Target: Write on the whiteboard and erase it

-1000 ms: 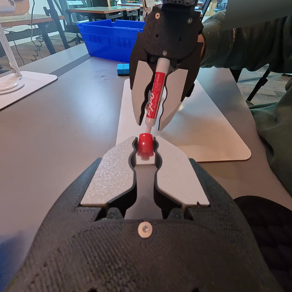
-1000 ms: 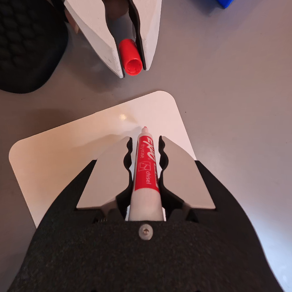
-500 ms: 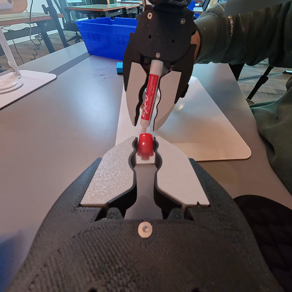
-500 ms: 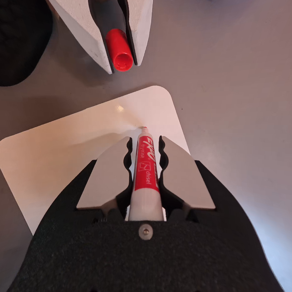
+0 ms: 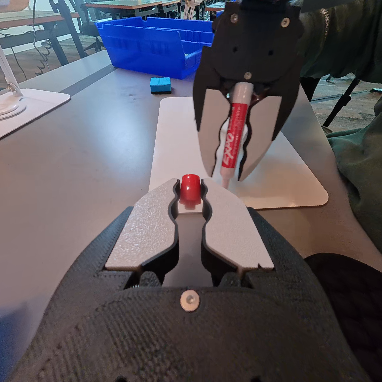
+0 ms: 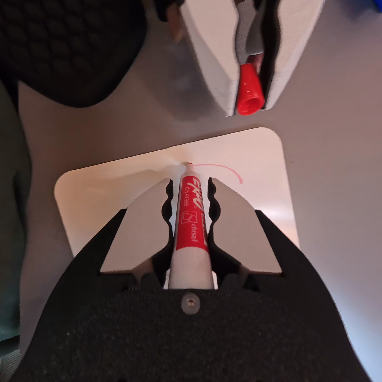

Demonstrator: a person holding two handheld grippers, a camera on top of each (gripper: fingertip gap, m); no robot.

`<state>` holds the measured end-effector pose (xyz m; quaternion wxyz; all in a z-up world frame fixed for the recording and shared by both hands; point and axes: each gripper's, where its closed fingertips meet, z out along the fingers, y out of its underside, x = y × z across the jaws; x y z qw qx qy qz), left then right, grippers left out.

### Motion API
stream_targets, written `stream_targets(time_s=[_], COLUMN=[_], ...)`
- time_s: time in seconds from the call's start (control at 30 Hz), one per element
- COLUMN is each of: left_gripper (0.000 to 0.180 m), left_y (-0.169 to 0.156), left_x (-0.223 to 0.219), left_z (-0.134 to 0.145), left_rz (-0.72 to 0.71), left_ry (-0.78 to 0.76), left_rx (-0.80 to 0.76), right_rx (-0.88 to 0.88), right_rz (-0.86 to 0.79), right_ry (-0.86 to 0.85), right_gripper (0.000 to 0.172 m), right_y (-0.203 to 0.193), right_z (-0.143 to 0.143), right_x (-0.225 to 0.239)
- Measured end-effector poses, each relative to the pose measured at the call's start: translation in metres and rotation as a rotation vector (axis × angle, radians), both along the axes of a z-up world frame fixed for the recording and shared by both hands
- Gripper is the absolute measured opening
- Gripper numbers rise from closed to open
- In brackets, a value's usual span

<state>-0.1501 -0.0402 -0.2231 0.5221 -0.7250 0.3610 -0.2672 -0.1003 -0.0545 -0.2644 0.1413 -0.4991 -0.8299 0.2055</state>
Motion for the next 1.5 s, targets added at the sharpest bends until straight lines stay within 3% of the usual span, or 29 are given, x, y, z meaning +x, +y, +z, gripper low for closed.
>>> stream_targets(time_s=[0.17,0.37,0.6,0.9,1.1,1.27,1.5], left_gripper=[0.018,0.018,0.018,0.018,0.018,0.018,0.018], left_y=[0.000,-0.001,-0.001,-0.002,-0.002,-0.001,-0.001], left_x=[0.001,0.002,0.003,0.003,0.004,0.004,0.004], left_z=[-0.001,-0.002,-0.002,-0.001,-0.001,-0.003,-0.002], left_rz=[0.001,-0.004,-0.008,-0.014,-0.017,-0.009,-0.004], left_ry=[0.001,0.006,0.006,0.009,0.007,0.010,0.005], left_rx=[-0.003,-0.002,-0.003,-0.001,-0.002,-0.002,-0.004], right_rx=[0.009,0.063,0.117,0.093,0.063,0.061,0.060], right_rz=[0.000,-0.076,-0.106,-0.052,-0.169,-0.217,-0.227], right_ry=[-0.043,-0.078,-0.070,-0.015,0.033,0.018,0.017], right_gripper=[0.033,0.033,0.033,0.036,0.034,0.034,0.035], right_y=[-0.008,0.024,0.060,0.051,0.073,0.078,0.080], right_z=[-0.001,0.000,0.000,0.000,0.018,0.011,0.006], right_x=[0.028,0.048,0.028,-0.011,0.017,0.040,0.038])
